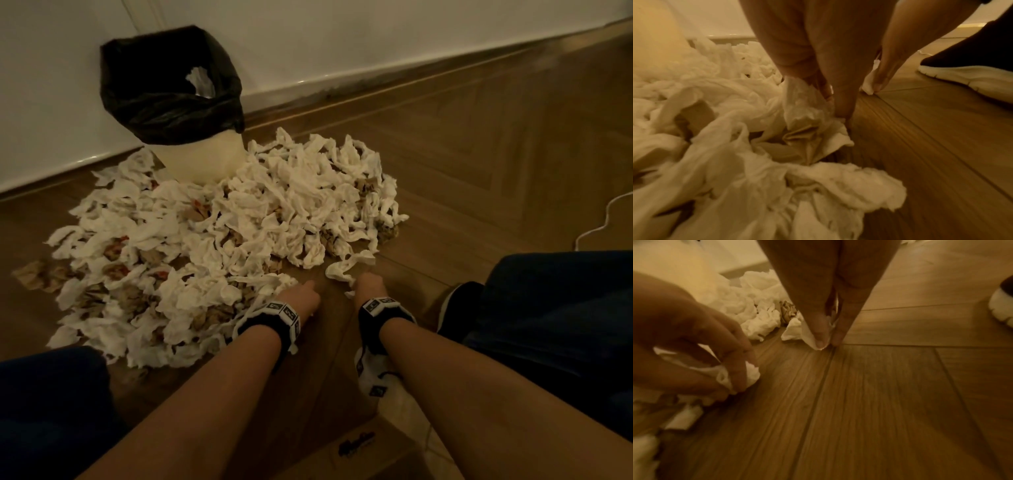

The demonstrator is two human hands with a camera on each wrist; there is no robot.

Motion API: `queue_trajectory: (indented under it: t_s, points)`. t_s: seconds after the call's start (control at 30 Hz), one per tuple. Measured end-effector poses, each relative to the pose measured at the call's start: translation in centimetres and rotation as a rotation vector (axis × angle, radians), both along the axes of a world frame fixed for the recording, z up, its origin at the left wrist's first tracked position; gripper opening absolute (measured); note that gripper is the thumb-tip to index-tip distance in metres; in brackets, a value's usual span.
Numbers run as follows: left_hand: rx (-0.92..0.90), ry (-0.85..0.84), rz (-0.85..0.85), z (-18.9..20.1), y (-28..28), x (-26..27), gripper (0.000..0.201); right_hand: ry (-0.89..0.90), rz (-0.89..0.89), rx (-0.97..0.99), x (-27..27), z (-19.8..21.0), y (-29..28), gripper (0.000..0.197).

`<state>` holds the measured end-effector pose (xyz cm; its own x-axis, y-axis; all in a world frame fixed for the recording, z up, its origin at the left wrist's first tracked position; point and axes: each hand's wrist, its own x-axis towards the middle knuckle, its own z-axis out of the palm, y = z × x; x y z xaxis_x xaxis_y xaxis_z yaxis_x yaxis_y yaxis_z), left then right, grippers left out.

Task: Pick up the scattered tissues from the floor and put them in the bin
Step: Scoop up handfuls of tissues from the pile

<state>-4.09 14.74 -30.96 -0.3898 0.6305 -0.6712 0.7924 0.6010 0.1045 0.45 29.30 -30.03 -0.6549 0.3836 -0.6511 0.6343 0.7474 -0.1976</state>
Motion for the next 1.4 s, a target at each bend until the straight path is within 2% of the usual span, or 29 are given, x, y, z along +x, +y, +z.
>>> queue_trajectory:
  t_s: [0.1,0.17,0.27,0.4,0.53,0.63,0.73,0.83,0.97,1.17,1.3,1.4]
  points:
    - [0.088,-0.084,0.206,0.4,-0.2,-0.2,0.031,-0.003,-0.057,-0.003,0.1,0.0,0.0,0.031]
    - [0.190,-0.129,0.326,0.9,0.1,-0.6,0.033,0.062,-0.127,-0.023,0.1,0.0,-0.1,0.030]
    - [0.353,-0.140,0.447,1.7,-0.2,-1.2,0.040,0.065,-0.168,-0.035,-0.2,0.6,-0.5,0.032]
    - [0.503,-0.079,0.587,3.0,-1.2,-2.3,0.025,0.058,-0.193,-0.091,-0.7,1.6,-0.6,0.038]
    - [0.626,-0.123,0.766,4.5,-2.6,-3.4,0.018,0.034,-0.154,-0.149,-1.8,3.6,-0.6,0.045]
    - [0.718,-0.123,0.868,5.5,-4.0,-4.2,0.012,0.111,-0.184,-0.238,-2.8,4.9,-0.5,0.034]
    - [0.787,-0.114,0.951,6.7,-5.1,-5.1,0.010,0.253,-0.299,-0.413,-4.1,5.9,-0.9,0.027]
    - [0.823,-0.018,1.006,8.5,-6.3,-6.5,0.023,0.359,-0.422,-0.559,-6.2,7.6,-1.7,0.030]
    - [0.848,0.101,1.011,12.3,-8.5,-10.0,0.028,0.466,-0.530,-0.748,-10.8,11.0,-2.6,0.022]
    - [1.052,0.338,1.152,18.5,-12.5,-16.0,0.028,0.700,-0.384,-0.754,-19.8,15.9,-5.9,0.024]
    - [1.081,0.432,1.218,20.5,-13.7,-19.9,0.023,0.809,-0.368,-0.887,-25.3,18.7,-8.9,0.008]
    - [1.078,0.473,1.252,21.3,-13.6,-22.6,0.023,0.813,-0.284,-0.779,-28.7,20.0,-10.2,0.005]
